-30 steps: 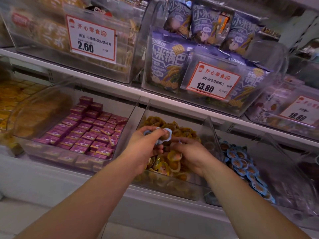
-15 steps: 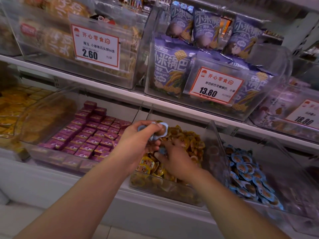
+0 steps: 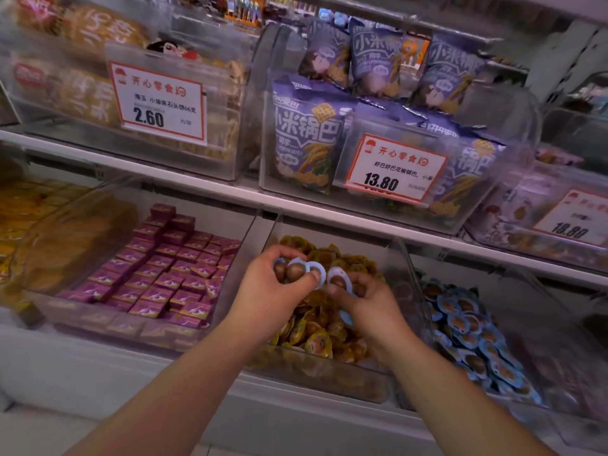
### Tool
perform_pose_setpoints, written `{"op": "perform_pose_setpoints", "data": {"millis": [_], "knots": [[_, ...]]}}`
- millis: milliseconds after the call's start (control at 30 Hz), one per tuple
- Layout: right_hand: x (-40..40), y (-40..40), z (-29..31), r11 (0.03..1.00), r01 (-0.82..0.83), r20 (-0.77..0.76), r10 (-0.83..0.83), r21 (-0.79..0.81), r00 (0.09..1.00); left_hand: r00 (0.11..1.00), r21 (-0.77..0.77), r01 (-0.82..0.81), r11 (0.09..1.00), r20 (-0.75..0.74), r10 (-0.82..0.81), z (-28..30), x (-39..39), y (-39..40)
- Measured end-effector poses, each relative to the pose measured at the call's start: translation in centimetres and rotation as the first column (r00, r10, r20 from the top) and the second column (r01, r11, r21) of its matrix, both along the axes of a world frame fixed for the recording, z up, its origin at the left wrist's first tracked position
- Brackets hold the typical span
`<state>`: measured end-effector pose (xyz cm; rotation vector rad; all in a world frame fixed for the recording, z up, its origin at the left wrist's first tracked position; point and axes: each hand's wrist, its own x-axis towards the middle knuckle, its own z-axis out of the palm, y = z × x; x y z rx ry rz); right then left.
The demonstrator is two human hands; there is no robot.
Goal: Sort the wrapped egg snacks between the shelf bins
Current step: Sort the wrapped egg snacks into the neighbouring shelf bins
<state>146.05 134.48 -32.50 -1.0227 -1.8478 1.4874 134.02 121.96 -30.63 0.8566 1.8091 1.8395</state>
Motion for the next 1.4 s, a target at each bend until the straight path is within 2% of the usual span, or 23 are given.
{"op": "perform_pose_setpoints", "data": {"millis": [67, 100, 133, 200, 267, 333, 400, 500, 633, 800, 867, 933, 1033, 1133, 1200, 1233, 1333, 1400], "knots": [[0.1, -0.1, 0.2, 0.998, 0.037, 0.029, -0.039, 0.051, 0.999, 0.999, -0.010, -0.010, 1.000, -0.036, 0.009, -0.2, 0.3, 0.3], [0.2, -0.1, 0.3, 0.998, 0.060, 0.033, -0.061, 0.022, 0.998, 0.999, -0.014, -0.022, 1.000, -0.045, 0.021, -0.3, 0.4, 0.4], [0.4, -0.3, 0.6, 0.994, 0.083, 0.012, -0.082, -0.072, 0.997, 0.998, -0.013, -0.042, 0.999, -0.055, 0.041, -0.3, 0.6, 0.6], [0.9, -0.8, 1.3, 0.914, 0.051, -0.114, -0.105, -0.402, 0.988, 0.992, 0.011, -0.071, 0.997, -0.104, 0.072, -0.3, 1.3, 1.1], [1.7, -1.5, 2.6, 0.765, -0.159, -0.288, -0.036, -0.624, 0.957, 0.979, 0.040, -0.043, 0.998, -0.199, 0.050, -0.2, 2.5, 1.8], [2.8, -1.8, 3.7, 0.655, -0.373, -0.449, 0.056, -0.658, 0.892, 0.950, 0.043, 0.028, 0.999, -0.313, -0.013, -0.1, 4.0, 2.6], [3.9, -2.0, 4.8, 0.656, -0.435, -0.513, 0.084, -0.616, 0.854, 0.868, 0.006, 0.054, 0.999, -0.495, -0.044, 0.0, 5.4, 3.5], [5.4, -1.6, 5.7, 0.758, -0.325, -0.436, 0.059, -0.566, 0.898, 0.721, -0.044, 0.098, 0.994, -0.686, -0.102, 0.5, 7.2, 5.0], [8.1, 0.5, 5.6, 0.850, -0.240, -0.349, 0.071, -0.469, 0.935, 0.697, -0.176, 0.265, 0.948, -0.645, -0.314, 0.4, 9.1, 6.3], [11.2, 3.6, 5.3, 0.884, -0.246, -0.394, 0.078, -0.398, 0.916, 0.642, -0.165, 0.415, 0.895, -0.644, -0.416, -0.9, 9.7, 6.0], [12.1, 5.5, 4.9, 0.884, -0.162, -0.374, -0.016, -0.439, 0.927, 0.655, -0.183, 0.399, 0.898, -0.628, -0.420, -1.6, 9.4, 6.4], [12.9, 7.8, 3.9, 0.900, -0.002, -0.296, -0.141, -0.436, 0.945, 0.685, -0.214, 0.307, 0.928, -0.627, -0.371, -2.3, 8.7, 7.4], [13.9, 11.3, 2.7, 0.945, 0.209, -0.141, -0.250, -0.253, 0.958, 0.646, -0.283, 0.177, 0.943, -0.690, -0.328, -3.2, 7.1, 9.2], [14.5, 14.3, 2.6, 0.946, 0.306, 0.057, -0.313, 0.107, 0.948, 0.530, -0.443, 0.123, 0.888, -0.727, -0.436, -3.7, 5.3, 10.2], [14.3, 14.9, 2.4, 0.896, 0.263, 0.216, -0.353, 0.358, 0.910, 0.456, -0.551, 0.084, 0.830, -0.720, -0.524, -3.7, 4.2, 10.5], [13.9, 14.7, 2.1, 0.892, 0.230, 0.244, -0.341, 0.389, 0.908, 0.421, -0.571, 0.070, 0.818, -0.726, -0.544, -3.5, 3.9, 10.9], [11.8, 11.5, 1.3, 0.970, 0.085, 0.120, -0.115, 0.227, 0.986, 0.282, -0.610, -0.002, 0.793, -0.761, -0.584, -3.3, 3.8, 12.9], [9.9, 9.1, 0.8, 0.991, -0.063, 0.021, 0.061, 0.116, 0.998, 0.166, -0.662, -0.059, 0.747, -0.745, -0.646, -3.8, 3.7, 15.5]]}}
